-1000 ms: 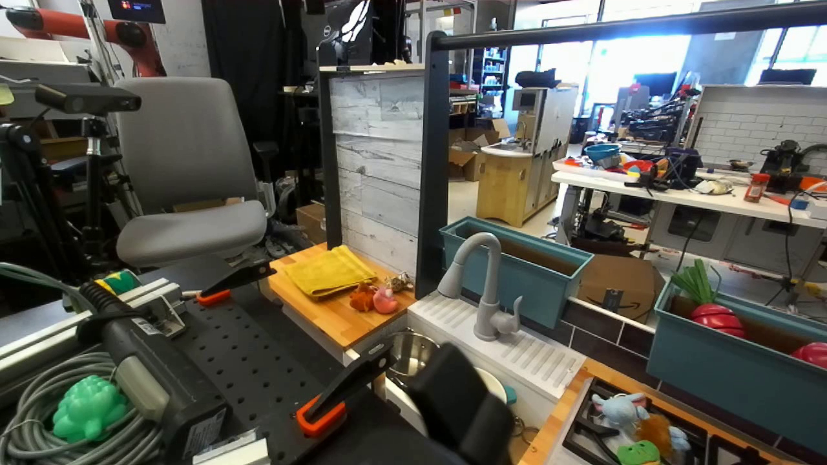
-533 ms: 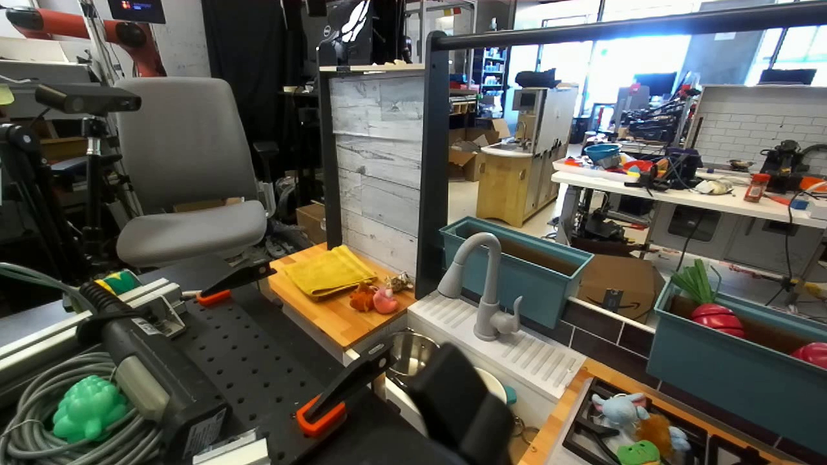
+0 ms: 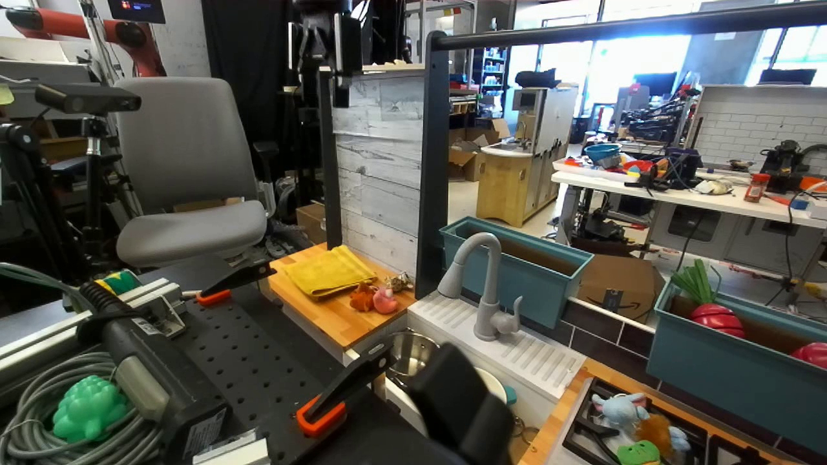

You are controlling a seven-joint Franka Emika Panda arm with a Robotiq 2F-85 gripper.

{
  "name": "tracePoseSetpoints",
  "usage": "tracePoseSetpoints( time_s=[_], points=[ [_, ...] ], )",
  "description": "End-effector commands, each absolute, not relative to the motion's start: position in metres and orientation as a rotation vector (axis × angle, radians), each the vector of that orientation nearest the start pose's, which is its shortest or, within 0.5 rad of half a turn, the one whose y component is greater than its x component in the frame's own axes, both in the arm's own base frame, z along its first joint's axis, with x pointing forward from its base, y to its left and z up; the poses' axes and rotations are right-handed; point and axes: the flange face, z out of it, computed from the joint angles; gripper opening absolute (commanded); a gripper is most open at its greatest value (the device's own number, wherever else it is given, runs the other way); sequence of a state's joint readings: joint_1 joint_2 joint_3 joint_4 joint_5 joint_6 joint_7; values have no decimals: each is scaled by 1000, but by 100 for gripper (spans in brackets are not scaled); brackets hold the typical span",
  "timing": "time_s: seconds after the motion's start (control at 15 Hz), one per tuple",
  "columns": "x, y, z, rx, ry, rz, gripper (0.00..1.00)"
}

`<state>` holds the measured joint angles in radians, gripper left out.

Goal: Pick the objects on the counter and the stove and put them in the pots in the sink, then wipe the counter with the cloth

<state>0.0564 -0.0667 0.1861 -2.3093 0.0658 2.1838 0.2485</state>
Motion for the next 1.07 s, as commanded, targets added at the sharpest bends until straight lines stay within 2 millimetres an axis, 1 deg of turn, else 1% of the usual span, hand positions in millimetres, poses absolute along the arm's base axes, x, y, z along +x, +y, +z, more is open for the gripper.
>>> tracePoseSetpoints(
  time_s=[0.0, 0.07, 0.13, 0.2, 0.33, 0.4, 0.53, 0.6, 0.73, 0.87, 1.0],
  points=[
    [484, 118, 354, -3112, 78, 149, 100],
    [488, 116, 342, -3111, 93, 182, 100],
    [492, 115, 335, -3109, 100, 201, 100],
    [495, 115, 333, -3107, 104, 208, 100],
    [496, 115, 334, -3106, 107, 202, 100],
    [504, 113, 332, -3098, 129, 138, 100],
    [532, 90, 320, -3104, 258, 101, 100],
    [547, 72, 309, -3116, 346, 78, 100],
    [571, 44, 287, -3174, 423, 22, 100],
    [588, 25, 258, -3243, 467, 20, 100],
    [599, 17, 226, -3295, 486, 42, 100]
  ],
)
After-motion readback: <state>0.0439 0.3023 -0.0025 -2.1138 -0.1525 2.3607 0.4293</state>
